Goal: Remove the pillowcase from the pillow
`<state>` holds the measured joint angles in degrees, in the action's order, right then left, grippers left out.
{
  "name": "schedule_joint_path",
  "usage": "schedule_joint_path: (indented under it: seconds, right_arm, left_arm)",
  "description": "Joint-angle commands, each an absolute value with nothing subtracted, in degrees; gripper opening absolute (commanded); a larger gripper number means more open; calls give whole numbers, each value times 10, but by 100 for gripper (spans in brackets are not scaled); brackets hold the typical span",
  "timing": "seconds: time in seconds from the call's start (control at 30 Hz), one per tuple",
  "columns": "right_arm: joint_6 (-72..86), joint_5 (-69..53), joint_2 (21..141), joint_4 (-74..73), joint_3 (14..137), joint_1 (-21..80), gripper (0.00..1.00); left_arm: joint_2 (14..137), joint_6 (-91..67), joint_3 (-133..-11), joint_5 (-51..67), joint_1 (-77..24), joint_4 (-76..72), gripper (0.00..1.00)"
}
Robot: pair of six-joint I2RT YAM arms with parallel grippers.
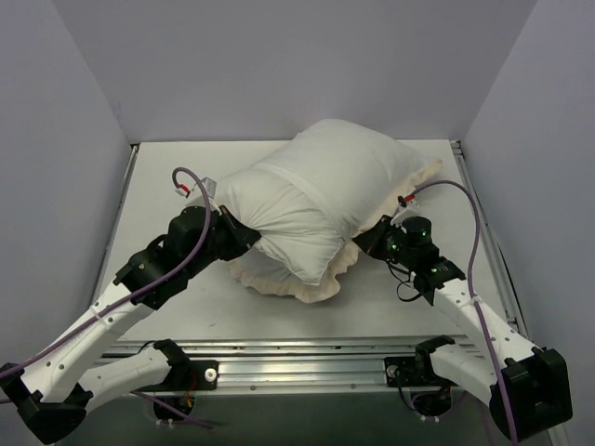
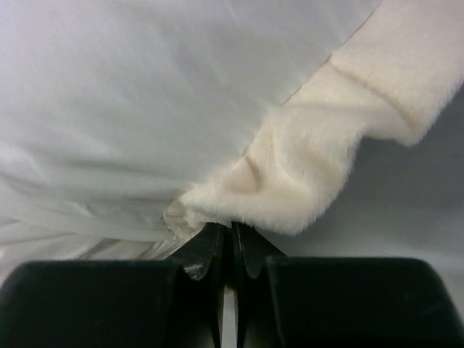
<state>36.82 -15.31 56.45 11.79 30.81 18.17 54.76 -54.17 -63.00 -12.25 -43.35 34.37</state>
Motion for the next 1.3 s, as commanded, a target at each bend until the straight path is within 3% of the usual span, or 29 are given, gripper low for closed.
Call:
schedule_joint_path:
  seconds: [0.0, 0.13, 0.23, 0.27, 0.37, 0.47, 0.67, 0.87, 1.17, 1.2, 1.27]
  right_arm:
    - [308, -131, 563, 93, 313, 138, 0]
    - [320, -229, 558, 106, 296, 162, 5]
    - [302, -232, 530, 68, 282, 186, 24]
    - [298, -237, 509, 55, 280, 189, 37]
    - [275, -279, 463, 15, 274, 198, 58]
    - [274, -328, 413, 3, 271, 211, 72]
    - [283, -315, 373, -35, 265, 234, 84]
    - [301, -280, 402, 28, 235, 236, 85]
    - [314, -241, 476, 157, 249, 235, 76]
    - [313, -236, 482, 169, 250, 234, 72]
    - [310, -220, 497, 181, 249, 233, 35]
  left_arm:
    - [489, -552, -632, -195, -422, 224, 2]
    - [579, -581, -613, -156, -440, 144, 2]
    - [642, -589, -637, -171, -458, 103, 2]
    - [658, -590, -648, -180, -466, 95, 2]
    - [708, -586, -698, -198, -478, 74, 2]
    - [749, -580, -740, -230, -488, 46, 2]
    - [803, -568, -794, -242, -500, 10, 2]
    - [796, -570, -794, -231, -508, -18, 2]
    - [744, -574, -737, -232, -509, -1, 2]
    - [738, -572, -731, -232, -509, 6, 2]
    - [716, -572, -714, -236, -507, 38, 2]
